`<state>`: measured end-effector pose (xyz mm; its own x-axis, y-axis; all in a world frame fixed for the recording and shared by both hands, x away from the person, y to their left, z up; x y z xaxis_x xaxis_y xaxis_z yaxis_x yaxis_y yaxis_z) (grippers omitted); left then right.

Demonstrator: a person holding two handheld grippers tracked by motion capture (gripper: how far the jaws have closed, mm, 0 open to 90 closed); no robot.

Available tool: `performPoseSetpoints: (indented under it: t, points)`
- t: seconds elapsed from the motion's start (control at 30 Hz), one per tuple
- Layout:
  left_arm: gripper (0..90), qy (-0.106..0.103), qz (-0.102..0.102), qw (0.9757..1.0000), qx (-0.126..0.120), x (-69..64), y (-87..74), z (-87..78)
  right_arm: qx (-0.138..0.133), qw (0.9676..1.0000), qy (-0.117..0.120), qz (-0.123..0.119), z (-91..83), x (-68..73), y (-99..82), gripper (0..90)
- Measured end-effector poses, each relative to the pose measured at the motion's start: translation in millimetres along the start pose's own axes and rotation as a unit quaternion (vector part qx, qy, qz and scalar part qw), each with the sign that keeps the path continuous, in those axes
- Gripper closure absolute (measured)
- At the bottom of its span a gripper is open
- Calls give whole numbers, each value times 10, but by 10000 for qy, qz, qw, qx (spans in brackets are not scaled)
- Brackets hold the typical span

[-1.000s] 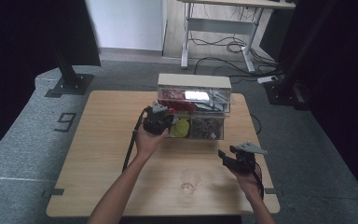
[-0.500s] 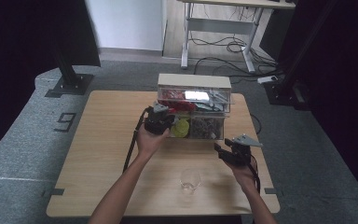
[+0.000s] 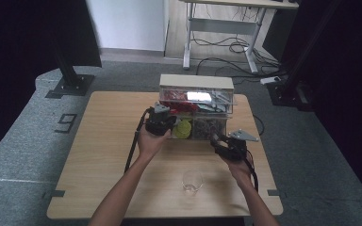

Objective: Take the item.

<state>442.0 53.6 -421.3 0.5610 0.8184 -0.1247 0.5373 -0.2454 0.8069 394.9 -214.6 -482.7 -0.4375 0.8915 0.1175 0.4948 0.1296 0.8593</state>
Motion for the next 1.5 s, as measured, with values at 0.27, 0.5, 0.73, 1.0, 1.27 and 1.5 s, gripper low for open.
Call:
performPoseSetpoints:
  t: [0.27, 0.5, 0.73, 1.0, 1.27, 1.5]
  points:
    - [897, 29, 50, 10000, 5, -4, 0, 3, -19, 10000, -26, -73, 79, 36, 77, 482]
    - [896, -6, 38, 10000, 12, -4, -2, 16, -33, 9999, -21, -116, 163, 69, 121, 486]
    - [894, -17, 26, 10000, 0, -2, -4, 26, -45, 9998, -28, -196, 252, 113, 152, 506]
    - [892, -45, 11, 10000, -12, 3, -11, 26, -30, 9999, -16, -166, 340, 138, 182, 506]
    - [891, -49, 4, 10000, -11, 2, -11, 31, -24, 9998, 5, -187, 396, 162, 219, 506]
    - [891, -69, -5, 10000, -19, -2, -8, 32, -12, 9998, -27, -204, 436, 169, 244, 505]
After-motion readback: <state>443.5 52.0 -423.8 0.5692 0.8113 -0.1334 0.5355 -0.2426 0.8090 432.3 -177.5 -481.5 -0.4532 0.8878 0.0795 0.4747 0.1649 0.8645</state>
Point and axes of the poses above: each handheld gripper's, and its own axes: z roughly forward along the jaws, y roughly out of its top, x roughly to its left, the point moved 2 cm from there along z, roughly forward along the jaws, and after that the axes turned 3 degrees about x, right-handed, at the moved point
